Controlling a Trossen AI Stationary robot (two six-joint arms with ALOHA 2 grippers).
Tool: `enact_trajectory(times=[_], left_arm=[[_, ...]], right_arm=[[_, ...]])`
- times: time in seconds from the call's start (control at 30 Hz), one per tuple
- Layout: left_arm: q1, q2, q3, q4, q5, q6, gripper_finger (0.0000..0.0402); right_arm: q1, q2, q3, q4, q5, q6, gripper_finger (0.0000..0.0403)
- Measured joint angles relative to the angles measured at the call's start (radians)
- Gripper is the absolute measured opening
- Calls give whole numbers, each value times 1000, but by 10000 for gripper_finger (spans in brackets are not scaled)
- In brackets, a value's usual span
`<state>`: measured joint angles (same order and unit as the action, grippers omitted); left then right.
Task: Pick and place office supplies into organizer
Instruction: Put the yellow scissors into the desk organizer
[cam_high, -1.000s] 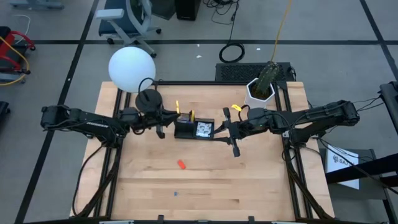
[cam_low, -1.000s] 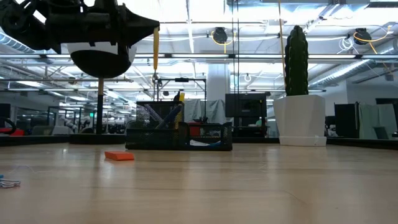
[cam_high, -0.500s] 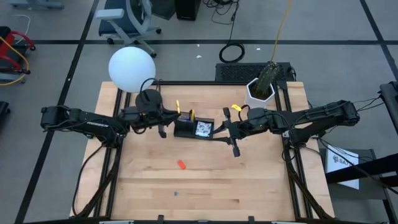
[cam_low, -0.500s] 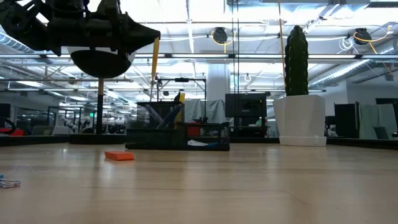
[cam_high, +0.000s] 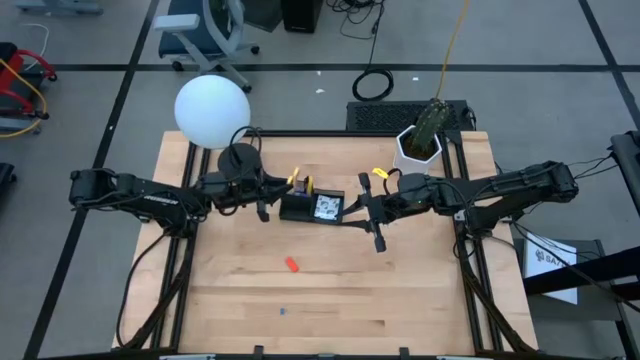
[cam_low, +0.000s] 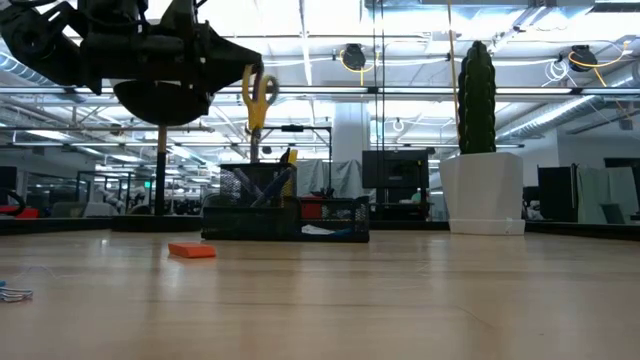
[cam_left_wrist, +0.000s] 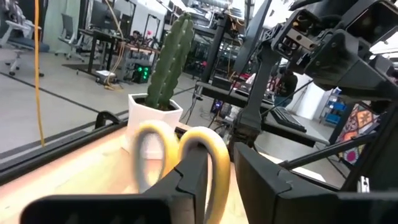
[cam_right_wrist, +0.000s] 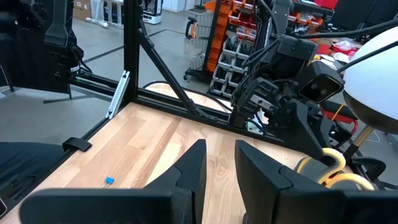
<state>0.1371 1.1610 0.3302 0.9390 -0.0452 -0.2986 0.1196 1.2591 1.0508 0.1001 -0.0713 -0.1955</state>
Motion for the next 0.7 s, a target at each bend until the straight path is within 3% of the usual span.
enact_trajectory(times=[0.37, 0.6, 0.7], left_arm=[[0, 0, 0, -3, -12, 35, 87], [0, 0, 0, -81, -183, 114, 88], [0, 0, 0, -99, -198, 114, 88]], right_arm=[[0, 0, 0, 0, 0, 0, 75], [0, 0, 0, 0, 0, 0, 75], [0, 0, 0, 0, 0, -1, 75]])
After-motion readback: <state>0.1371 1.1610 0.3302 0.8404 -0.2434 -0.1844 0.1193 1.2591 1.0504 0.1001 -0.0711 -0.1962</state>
